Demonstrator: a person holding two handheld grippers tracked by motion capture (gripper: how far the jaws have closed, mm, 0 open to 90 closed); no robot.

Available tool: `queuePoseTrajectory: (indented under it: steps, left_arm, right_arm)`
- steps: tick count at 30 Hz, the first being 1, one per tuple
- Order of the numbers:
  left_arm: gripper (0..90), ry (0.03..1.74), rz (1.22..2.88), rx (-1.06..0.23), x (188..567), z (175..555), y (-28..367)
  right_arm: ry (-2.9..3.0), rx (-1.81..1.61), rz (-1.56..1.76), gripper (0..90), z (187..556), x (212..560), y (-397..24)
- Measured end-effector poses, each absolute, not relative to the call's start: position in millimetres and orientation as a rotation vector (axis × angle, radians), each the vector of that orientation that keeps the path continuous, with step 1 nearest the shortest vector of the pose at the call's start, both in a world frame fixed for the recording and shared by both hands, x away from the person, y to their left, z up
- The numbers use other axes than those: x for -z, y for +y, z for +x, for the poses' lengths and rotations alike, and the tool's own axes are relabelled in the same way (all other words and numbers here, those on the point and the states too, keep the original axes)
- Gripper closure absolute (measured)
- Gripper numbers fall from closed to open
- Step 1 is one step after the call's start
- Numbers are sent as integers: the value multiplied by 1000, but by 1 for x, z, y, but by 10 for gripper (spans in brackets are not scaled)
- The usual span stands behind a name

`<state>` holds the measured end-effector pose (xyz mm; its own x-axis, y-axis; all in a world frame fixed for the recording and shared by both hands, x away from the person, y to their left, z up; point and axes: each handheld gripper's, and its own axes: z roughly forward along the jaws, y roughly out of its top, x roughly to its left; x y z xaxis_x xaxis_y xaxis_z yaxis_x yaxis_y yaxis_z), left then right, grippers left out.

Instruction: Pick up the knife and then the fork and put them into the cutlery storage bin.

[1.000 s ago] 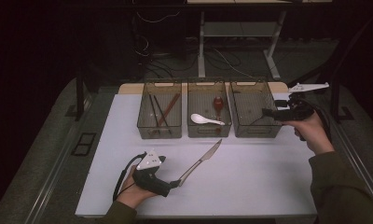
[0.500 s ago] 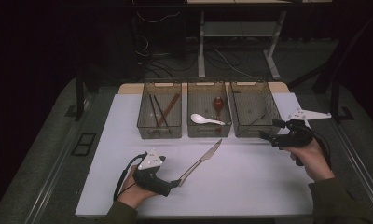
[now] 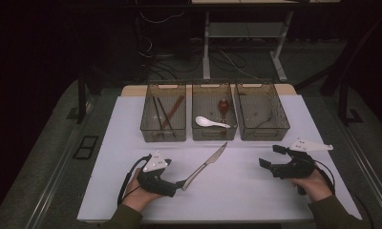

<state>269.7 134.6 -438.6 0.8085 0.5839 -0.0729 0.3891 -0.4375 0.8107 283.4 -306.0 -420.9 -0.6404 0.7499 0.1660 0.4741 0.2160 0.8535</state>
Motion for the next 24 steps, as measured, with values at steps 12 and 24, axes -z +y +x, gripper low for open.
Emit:
queuePoseTrajectory:
  steps: [12,24]
  left_arm:
    - [312,754,2100,-263,428,284,116]
    - [615,737,2168,-213,426,293,86]
  right_arm:
    - [2235,-1381,1117,164,272,433,-304]
    - [2237,-1362,1115,164,273,433,-305]
